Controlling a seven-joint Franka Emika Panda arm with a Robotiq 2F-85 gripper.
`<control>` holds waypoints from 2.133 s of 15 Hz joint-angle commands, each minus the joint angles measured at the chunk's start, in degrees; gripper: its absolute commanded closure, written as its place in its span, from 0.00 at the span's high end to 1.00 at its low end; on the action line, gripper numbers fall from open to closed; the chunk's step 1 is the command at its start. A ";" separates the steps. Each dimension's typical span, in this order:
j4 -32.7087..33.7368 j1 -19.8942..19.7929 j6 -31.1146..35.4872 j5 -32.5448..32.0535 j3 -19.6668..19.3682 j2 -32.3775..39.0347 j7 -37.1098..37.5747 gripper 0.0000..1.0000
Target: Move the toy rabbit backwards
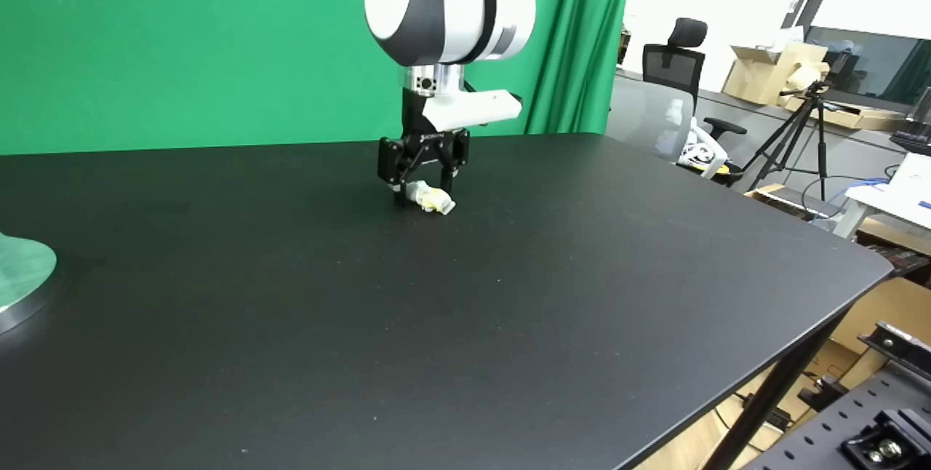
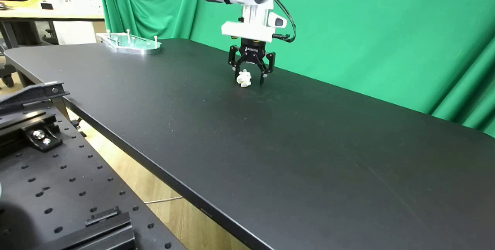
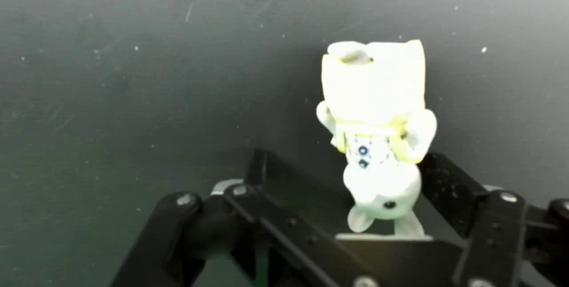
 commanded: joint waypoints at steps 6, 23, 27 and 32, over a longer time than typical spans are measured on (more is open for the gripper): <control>4.32 0.34 1.84 0.90 0.22 1.97 0.72 0.25; -6.28 -0.06 -11.15 5.48 -1.78 -10.18 8.50 0.03; -12.78 0.65 -9.92 3.72 -4.71 -13.16 12.26 0.03; -21.37 3.74 -1.42 -1.46 -8.43 -17.44 18.98 0.03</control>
